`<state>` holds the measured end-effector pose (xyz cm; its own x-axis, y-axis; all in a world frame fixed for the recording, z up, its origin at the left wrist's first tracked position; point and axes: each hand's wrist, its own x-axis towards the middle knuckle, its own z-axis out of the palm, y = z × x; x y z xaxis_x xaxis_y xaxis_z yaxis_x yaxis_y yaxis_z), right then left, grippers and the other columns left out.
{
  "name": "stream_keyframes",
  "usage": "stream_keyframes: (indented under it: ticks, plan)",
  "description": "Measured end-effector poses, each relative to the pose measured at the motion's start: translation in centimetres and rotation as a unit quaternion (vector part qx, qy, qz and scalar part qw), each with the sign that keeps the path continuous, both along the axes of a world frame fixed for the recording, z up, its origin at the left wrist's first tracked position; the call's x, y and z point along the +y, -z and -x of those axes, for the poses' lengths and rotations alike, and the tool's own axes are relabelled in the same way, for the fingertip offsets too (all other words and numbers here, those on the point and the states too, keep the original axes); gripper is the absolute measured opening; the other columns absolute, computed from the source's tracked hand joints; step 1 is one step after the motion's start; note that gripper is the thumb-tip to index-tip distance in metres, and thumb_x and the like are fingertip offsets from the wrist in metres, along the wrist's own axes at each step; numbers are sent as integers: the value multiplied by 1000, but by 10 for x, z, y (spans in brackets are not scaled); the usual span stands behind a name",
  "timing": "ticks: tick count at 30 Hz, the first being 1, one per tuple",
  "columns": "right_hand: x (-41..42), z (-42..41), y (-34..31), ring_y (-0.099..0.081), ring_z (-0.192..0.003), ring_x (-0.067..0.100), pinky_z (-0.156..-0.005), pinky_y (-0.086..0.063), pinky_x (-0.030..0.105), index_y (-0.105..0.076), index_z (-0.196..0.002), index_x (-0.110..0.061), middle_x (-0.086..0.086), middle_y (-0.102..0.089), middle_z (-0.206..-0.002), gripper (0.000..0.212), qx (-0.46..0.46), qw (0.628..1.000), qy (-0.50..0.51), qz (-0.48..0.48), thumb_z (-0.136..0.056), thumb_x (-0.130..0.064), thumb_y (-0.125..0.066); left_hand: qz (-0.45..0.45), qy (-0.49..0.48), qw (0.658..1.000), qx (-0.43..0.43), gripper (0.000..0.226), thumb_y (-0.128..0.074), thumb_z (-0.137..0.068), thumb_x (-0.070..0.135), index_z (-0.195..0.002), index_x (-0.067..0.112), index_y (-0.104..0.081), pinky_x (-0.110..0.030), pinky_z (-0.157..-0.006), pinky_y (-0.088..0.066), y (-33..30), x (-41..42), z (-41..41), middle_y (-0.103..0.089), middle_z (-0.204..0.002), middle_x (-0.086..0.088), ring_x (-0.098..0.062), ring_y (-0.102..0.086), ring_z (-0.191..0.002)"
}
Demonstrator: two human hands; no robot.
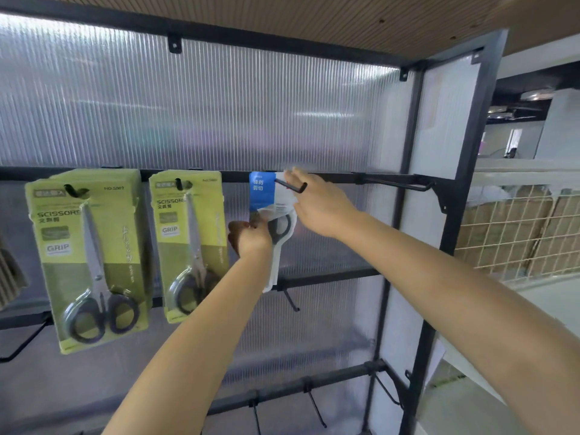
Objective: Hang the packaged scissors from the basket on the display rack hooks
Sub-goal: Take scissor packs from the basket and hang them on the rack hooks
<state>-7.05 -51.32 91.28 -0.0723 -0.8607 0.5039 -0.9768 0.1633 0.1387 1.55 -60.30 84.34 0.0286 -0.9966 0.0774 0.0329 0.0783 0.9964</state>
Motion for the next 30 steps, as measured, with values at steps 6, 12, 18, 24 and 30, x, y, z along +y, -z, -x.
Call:
stream_keyframes:
  ticks: [6,12,18,24,30]
  plan:
    - [27,4,8,-14,-144,23,-115,-16,33,-11,-150,-7,10,-11,-157,61,23,999,4,34,-98,-22,-40,108,-30,985,-130,49,-55,-92,26,-125,-6,-39,-37,-99,-34,-3,30,-2,-40,-132,-24,-36,-42,-124]
    - [93,14,22,-31,-136,26,-109,-25,34,-30,-143,-4,13,-33,-148,49,-8,997,49,60,-98,-19,-38,272,-10,936,-224,39,-51,-93,18,-125,-3,-44,-42,-97,-35,12,87,-6,-41,-135,-18,-35,-36,-125]
    - [196,23,53,-40,-128,26,-100,-34,33,-34,-141,-5,10,-39,-144,47,-66,989,120,54,-97,-21,-39,302,150,895,-293,37,-45,-98,24,-121,-5,-49,-39,-95,-34,41,177,9,-49,-128,-20,-33,-41,-121]
    - [344,39,110,-50,-114,32,-90,-43,40,-42,-134,-8,12,-48,-132,41,-189,949,243,72,-96,-24,-43,305,307,846,-312,36,-43,-98,26,-120,-2,-50,-39,-96,-37,83,311,50,-50,-127,-18,-34,-45,-119]
    - [508,32,193,-52,-111,35,-90,-43,42,-47,-128,-4,17,-52,-123,40,-270,889,363,77,-91,-17,-49,318,464,757,-333,45,-47,-97,25,-134,1,-43,-33,-102,-30,162,465,71,-46,-137,-16,-31,-40,-128]
